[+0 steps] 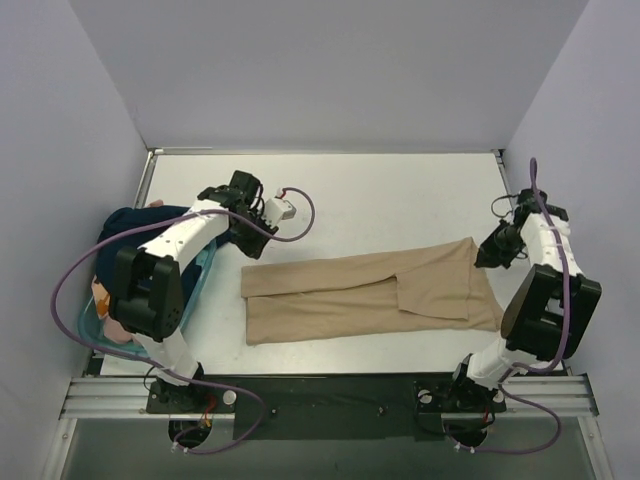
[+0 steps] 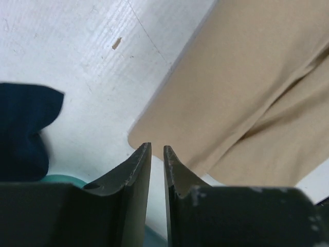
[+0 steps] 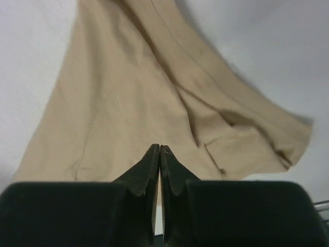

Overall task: Fold and stack the t-shirts
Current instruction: Rotate the tshirt 70 degrees

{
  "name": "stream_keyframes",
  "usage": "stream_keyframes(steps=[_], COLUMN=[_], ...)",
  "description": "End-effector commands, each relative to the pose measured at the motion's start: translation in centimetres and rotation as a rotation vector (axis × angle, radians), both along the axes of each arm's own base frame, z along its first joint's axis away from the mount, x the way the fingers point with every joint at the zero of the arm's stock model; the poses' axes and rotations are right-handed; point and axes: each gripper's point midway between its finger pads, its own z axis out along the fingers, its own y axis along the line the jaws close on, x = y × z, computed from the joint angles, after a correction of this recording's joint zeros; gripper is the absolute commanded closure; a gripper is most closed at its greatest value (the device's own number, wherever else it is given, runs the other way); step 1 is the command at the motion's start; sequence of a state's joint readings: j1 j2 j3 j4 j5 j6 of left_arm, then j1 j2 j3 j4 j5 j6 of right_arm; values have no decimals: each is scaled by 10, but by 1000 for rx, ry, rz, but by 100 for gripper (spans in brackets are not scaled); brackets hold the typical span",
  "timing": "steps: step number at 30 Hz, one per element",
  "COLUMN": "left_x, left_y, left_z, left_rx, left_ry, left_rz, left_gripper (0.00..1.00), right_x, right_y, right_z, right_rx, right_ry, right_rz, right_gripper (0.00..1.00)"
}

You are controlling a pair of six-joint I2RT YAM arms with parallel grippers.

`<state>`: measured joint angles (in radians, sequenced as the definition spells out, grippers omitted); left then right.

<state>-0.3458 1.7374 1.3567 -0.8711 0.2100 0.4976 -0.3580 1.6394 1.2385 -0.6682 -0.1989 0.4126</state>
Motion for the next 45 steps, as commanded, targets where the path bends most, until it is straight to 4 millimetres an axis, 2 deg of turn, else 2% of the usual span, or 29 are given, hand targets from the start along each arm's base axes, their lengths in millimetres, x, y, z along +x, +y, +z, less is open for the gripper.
stream_keyframes(steps=[1, 3, 6, 8, 9, 10, 11, 12, 13, 14, 15, 16, 17, 18, 19, 20, 21, 22, 23, 25, 26, 27, 30, 33, 34, 36, 40, 43, 45], left_x=[19, 23, 14, -1, -6, -20, -26, -40, -48, -63, -79, -87, -104, -117, -133, -146, -162, -169, -174, -169, -165, -151, -121, -99, -93, -88, -86, -89, -90], left_y=[5, 9, 17, 21, 21, 26, 28, 34, 37, 42, 47, 45, 48, 40, 41, 29, 24, 19, 14, 10, 10, 7, 1, -8, -10, -9, -6, -8, -5], left_z=[-26, -38, -54, -62, -59, -65, -61, -66, -64, -68, -68, -65, -59, -56, -47, -40, -33, -29, -20, -8, -7, -1, 3, 0, -5, -10, -11, -9, -8], left_rx=[53, 77, 119, 144, 143, 156, 157, 171, 175, 192, 212, 219, 226, 203, 197, 146, 109, 84, 54, 39, 42, 43, 29, 9, 5, 16, 28, 7, 1], left_ry=[-35, -56, -54, -21, -24, 8, 11, 40, 52, 84, 116, 124, 151, 171, 198, 215, 284, 308, 330, 312, 300, 254, 185, 136, 125, 106, 95, 99, 85], left_rz=[32, 28, 10, -8, -14, -19, -18, -19, -19, -28, -43, -70, -99, -143, -175, -222, -248, -257, -255, -269, -267, -262, -205, -142, -126, -115, -104, -96, -87], left_gripper=[76, 77, 78, 78, 78, 78, 78, 78, 78, 78, 78, 78, 78, 77, 76, 74, 73, 71, 71, 69, 69, 68, 66, 66, 66, 64, 60, 54, 51], right_x=[-60, -74, -82, -77, -69, -53, -47, -26, -16, 6, 16, 45, 51, 80, 82, 111, 118, 139, 147, 160, 161, 160, 136, 109, 106, 98, 111, 139, 153], right_y=[42, 46, 43, 39, 35, 29, 27, 22, 21, 22, 26, 32, 39, 48, 59, 60, 66, 67, 68, 62, 56, 51, 35, 25, 22, 15, 4, 7, 11], right_z=[-43, -55, -77, -87, -91, -87, -92, -86, -89, -83, -92, -79, -92, -76, -88, -72, -75, -60, -52, -23, -17, -1, 10, -13, -18, -31, -45, -45, -53], right_rx=[154, 164, 177, 174, 172, 157, 153, 135, 134, 122, 140, 129, 144, 132, 143, 137, 145, 141, 134, 95, 56, 29, -29, 17, 30, 66, 159, 224, 262], right_ry=[161, 190, 257, 297, 305, 272, 284, 246, 248, 217, 235, 191, 230, 181, 231, 160, 165, 105, 79, -3, -16, -46, -32, 45, 59, 89, 30, -35, -49], right_rz=[-94, -108, -115, -106, -106, -104, -105, -93, -87, -65, -51, -6, 15, 58, 83, 92, 105, 117, 127, 164, 192, 203, 203, 144, 129, 76, -18, -30, -38], right_gripper=[100, 100, 100, 100, 100, 100, 100, 100, 100, 100, 100, 100, 100, 100, 100, 100, 100, 100, 100, 100, 100, 96, 91, 83, 72, 63, 60, 59, 59])
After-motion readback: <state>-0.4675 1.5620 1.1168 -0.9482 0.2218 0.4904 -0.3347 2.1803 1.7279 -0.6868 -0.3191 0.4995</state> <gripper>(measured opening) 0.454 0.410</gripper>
